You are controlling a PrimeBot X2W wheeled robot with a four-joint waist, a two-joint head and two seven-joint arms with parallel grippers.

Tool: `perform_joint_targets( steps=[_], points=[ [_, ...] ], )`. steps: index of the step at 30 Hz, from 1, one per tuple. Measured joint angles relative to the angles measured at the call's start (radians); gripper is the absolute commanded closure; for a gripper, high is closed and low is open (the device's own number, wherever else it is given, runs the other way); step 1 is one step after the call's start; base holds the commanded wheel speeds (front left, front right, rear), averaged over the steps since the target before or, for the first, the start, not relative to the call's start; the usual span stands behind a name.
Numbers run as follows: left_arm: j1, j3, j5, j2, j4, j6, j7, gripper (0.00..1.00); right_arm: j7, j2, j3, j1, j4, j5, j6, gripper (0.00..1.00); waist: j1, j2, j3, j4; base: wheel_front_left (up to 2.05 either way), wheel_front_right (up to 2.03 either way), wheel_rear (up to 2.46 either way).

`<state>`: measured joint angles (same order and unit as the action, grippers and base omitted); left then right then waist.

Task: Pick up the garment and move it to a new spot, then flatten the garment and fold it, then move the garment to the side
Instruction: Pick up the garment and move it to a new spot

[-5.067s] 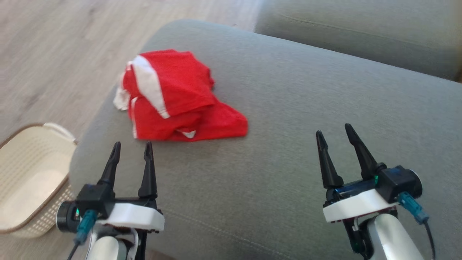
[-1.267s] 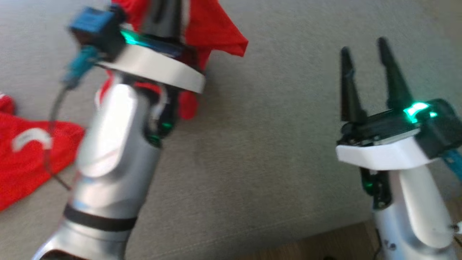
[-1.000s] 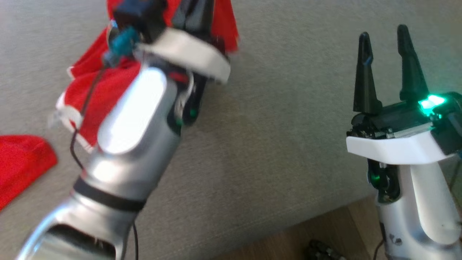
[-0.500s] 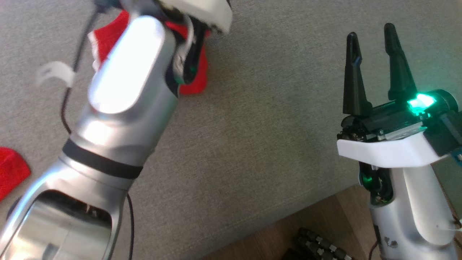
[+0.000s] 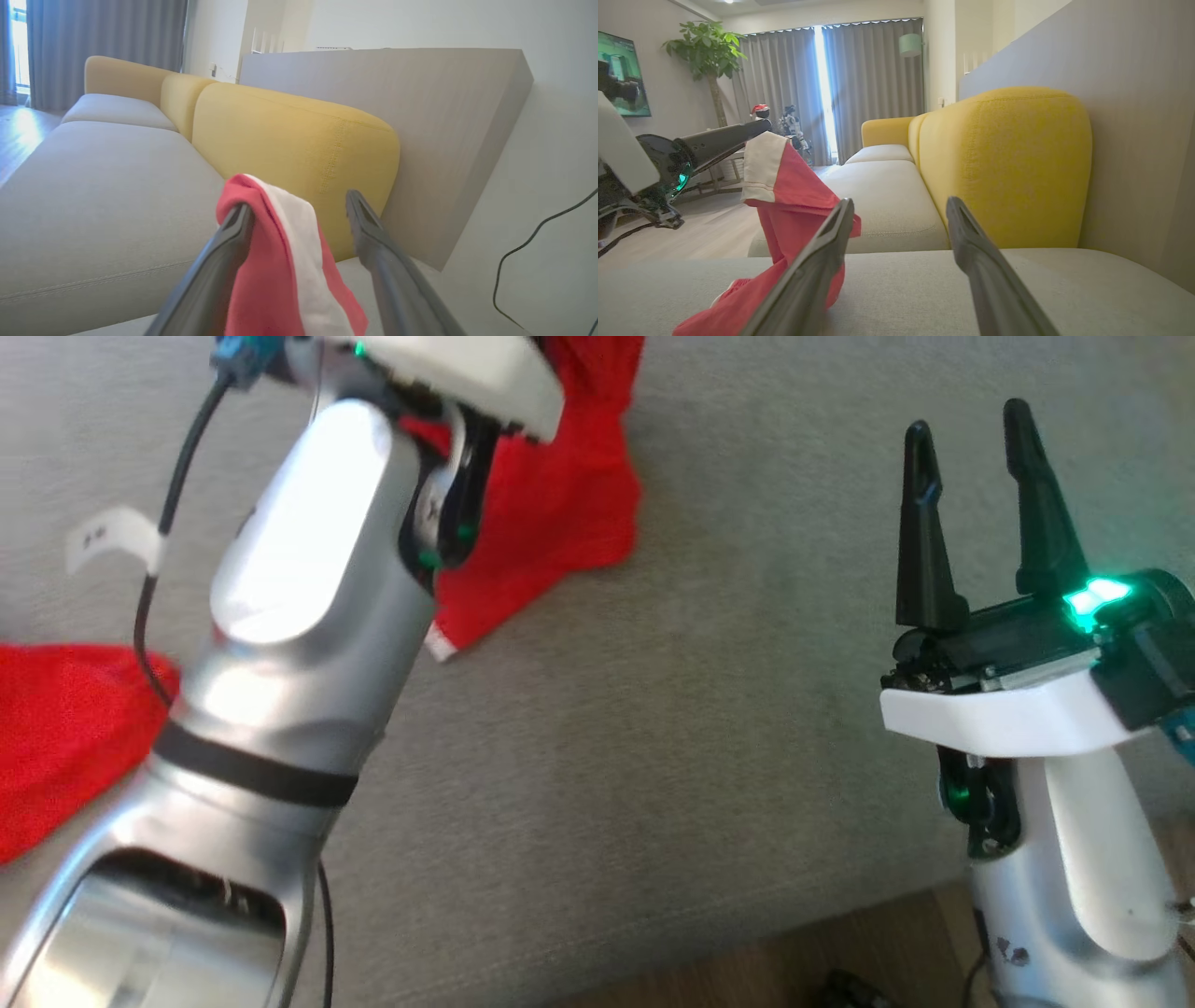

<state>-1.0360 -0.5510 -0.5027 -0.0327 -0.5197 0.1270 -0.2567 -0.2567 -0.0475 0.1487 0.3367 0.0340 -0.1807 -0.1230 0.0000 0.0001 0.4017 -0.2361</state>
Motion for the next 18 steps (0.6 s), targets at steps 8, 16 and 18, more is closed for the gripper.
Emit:
perform_joint_targets(
  steps=[8, 16, 18],
  points=[
    [0.127, 0.039, 0.045, 0.001, -0.045, -0.086, 0.0, 0.0, 0.0, 0.0, -0.025, -0.028, -0.042, 0.035, 0.0, 0.0, 0.0, 0.0, -0.081, 0.116, 0.0, 0.0, 0.0],
    [0.202, -0.017, 0.052, 0.001, -0.083, -0.145, 0.0, 0.0, 0.0, 0.0, -0.028, -0.064, -0.071, 0.049, 0.0, 0.0, 0.0, 0.0, -0.152, 0.214, 0.0, 0.0, 0.0],
    [0.212, -0.049, 0.051, 0.0, -0.089, -0.146, 0.0, 0.0, 0.0, 0.0, -0.018, -0.064, -0.071, 0.049, 0.0, 0.0, -0.0001, 0.0, -0.168, 0.225, 0.0, 0.0, 0.0]
  ],
)
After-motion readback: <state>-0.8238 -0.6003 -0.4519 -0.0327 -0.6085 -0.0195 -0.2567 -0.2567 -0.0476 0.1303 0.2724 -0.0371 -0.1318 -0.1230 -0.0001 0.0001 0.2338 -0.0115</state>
